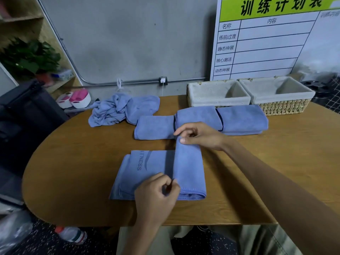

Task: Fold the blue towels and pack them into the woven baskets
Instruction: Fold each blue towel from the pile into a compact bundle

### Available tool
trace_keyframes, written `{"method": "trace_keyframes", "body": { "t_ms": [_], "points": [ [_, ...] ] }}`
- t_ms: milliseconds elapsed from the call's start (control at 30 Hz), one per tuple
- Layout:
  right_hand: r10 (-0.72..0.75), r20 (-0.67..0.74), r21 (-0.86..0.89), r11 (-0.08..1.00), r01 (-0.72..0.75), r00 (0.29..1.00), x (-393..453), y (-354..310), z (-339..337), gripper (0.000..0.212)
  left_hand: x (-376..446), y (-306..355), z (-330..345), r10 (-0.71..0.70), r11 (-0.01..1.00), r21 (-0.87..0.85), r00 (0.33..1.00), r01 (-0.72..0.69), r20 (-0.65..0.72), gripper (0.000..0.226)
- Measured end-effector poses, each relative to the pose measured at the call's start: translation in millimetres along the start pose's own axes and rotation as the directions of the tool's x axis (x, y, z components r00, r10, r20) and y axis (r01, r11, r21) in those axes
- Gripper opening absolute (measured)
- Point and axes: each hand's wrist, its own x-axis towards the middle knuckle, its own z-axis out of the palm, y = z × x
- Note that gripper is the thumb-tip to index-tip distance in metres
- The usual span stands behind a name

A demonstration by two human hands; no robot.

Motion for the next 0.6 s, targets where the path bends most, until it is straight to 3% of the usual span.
{"method": "trace_keyframes", "body": {
  "t_ms": [133,267,367,467,600],
  "points": [
    [0.024,0.007,-0.212,0.977,-0.022,1.000,15.0,15.8,30.3,0.024,-6.6,-19.1,-1.1,-0.020,0.983,0.185,0.998,0.008,0.060,0.039],
    [-0.049,-0.134,-0.294,0.956,0.007,0.990,6.1,34.9,41.2,0.020,-5.9,-20.5,0.6,-0.025,0.967,0.254,0.997,0.007,0.069,0.026],
    [-0.071,-0.248,-0.284,0.959,-0.002,0.966,-5.2,41.5,41.9,0.021,-5.7,-5.8,6.1,0.129,0.970,0.201,0.990,-0.139,0.061,0.012],
    [-0.069,-0.364,-0.245,0.969,-0.025,0.929,-13.6,42.7,53.7,0.018,-7.7,9.5,16.2,0.276,0.942,0.142,0.943,-0.304,0.189,0.013],
    [-0.089,-0.478,-0.288,0.956,-0.061,0.874,-27.9,43.3,67.8,0.017,-5.1,-5.2,17.9,0.271,0.935,0.156,0.927,-0.317,0.261,0.039]
  ]
}}
